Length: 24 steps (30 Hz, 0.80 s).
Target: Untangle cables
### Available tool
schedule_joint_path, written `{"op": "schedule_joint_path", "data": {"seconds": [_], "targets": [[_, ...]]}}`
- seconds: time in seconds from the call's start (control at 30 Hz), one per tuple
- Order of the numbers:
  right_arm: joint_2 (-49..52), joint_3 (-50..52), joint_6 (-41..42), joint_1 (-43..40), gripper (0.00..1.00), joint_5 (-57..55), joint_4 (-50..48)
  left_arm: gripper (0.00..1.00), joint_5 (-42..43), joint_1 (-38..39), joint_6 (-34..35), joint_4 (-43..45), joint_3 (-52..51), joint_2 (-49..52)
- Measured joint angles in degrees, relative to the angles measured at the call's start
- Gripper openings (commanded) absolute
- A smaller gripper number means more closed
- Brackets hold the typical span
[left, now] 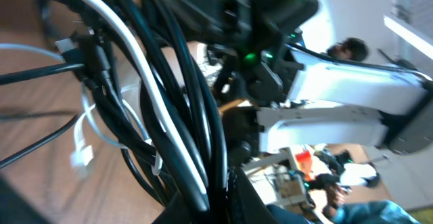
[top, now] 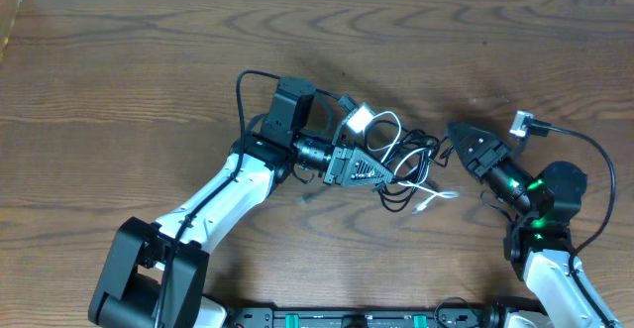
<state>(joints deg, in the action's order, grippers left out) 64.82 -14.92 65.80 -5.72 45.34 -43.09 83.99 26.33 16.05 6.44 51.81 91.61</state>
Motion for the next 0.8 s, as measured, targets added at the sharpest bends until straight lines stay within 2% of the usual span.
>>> {"op": "schedule_joint_path", "data": {"seconds": [0.23, 0.27, 0.33, 0.4, 0.5, 0.57, 0.6, 0.67, 0.7, 0.8], "targets": [[0.09, 0.04, -1.73, -0.26, 0.49, 19.43, -19.43, 0.08, -7.69, 0.04, -0.02, 0.22, 0.0, 0.0], [0.07, 0.04, -1.62, -0.26, 0.5, 21.29, -20.09, 0.08, -8.24, 0.04, -0.02, 0.2, 0.0, 0.0], [0.07, 0.04, -1.62, -0.26, 0.59, 23.43, -20.11, 0.08, -9.22, 0.04, -0.02, 0.2, 0.0, 0.0], [0.07, 0.04, -2.51, -0.26, 0.64, 24.61, -19.34, 0.08, -9.53, 0.04, -0.02, 0.2, 0.0, 0.0], [-0.04, -0.17, -6.25, -0.28, 0.65, 24.06, -11.28, 0.08, -9.77, 0.04, 0.0, 0.2, 0.0, 0.0], [-0.17, -0.46, -10.1, -0.42, 0.63, 20.35, 1.36, 0.08, -9.38, 0.04, 0.07, 0.26, 0.0, 0.0], [-0.13, -0.44, -11.5, -0.46, 0.64, 18.08, 6.25, 0.08, -8.74, 0.02, 0.09, 0.66, 0.0, 0.0], [0.0, -0.28, -14.78, -0.57, 0.77, 12.96, 15.52, 0.08, -7.61, -0.26, 0.85, 1.53, 0.0, 0.0], [0.02, -0.22, -16.13, -0.66, 0.8, 10.43, 18.64, 0.08, -6.91, -0.81, 1.77, 1.92, 0.0, 0.0], [0.04, -0.24, -19.34, -0.72, 0.8, 5.22, 21.44, 0.08, -5.81, -3.45, 4.57, 2.86, 0.0, 0.0]]}}
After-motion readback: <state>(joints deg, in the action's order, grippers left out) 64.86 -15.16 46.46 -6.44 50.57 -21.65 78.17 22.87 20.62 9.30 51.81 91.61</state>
